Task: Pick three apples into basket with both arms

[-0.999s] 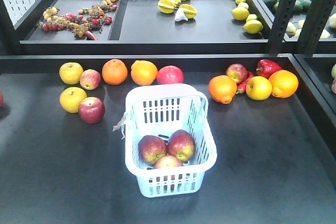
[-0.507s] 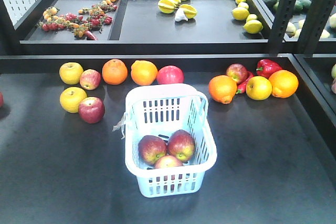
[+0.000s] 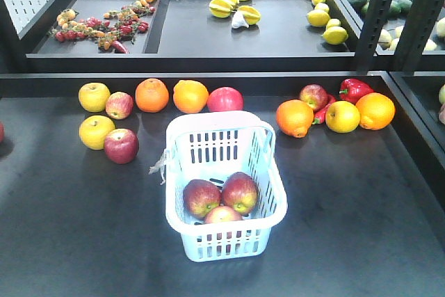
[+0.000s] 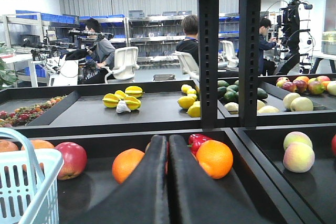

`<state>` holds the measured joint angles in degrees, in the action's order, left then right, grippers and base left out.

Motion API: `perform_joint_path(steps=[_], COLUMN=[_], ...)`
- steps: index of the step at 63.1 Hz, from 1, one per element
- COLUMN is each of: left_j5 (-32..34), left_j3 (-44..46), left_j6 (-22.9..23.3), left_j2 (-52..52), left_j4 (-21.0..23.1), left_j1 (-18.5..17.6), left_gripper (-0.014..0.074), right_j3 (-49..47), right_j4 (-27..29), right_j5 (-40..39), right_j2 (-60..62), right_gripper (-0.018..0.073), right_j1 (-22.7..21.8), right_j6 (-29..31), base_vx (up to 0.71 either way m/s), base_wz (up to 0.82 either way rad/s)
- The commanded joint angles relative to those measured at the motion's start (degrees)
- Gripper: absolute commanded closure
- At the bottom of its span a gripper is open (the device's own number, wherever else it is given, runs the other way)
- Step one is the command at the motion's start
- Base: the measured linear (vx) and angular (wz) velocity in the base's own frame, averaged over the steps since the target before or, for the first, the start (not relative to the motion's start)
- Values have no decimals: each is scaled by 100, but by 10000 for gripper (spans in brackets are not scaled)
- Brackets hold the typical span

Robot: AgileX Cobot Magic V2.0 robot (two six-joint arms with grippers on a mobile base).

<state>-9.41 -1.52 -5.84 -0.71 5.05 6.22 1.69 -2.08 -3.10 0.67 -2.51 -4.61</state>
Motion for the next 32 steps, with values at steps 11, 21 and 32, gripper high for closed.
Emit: perform_joint_path(steps=[11,21,32], left_j5=[387,387,387], left_j3=[-142,-142,-142], left_j6=[13,8,8], left_j2=[-122,-122,-122], left_j4=[82,71,71], left_j1=[-4,-125,-175], left_gripper=[604,604,604], right_j3=[55,55,55], right_j4=[-52,-52,-52], right_j5=[-439,-439,-439], right_j2=[44,44,44], right_gripper=[563,563,563], right_j1=[-30,-30,-30], right_j6=[11,11,11], base_vx=[0,0,0], base_wz=[0,0,0])
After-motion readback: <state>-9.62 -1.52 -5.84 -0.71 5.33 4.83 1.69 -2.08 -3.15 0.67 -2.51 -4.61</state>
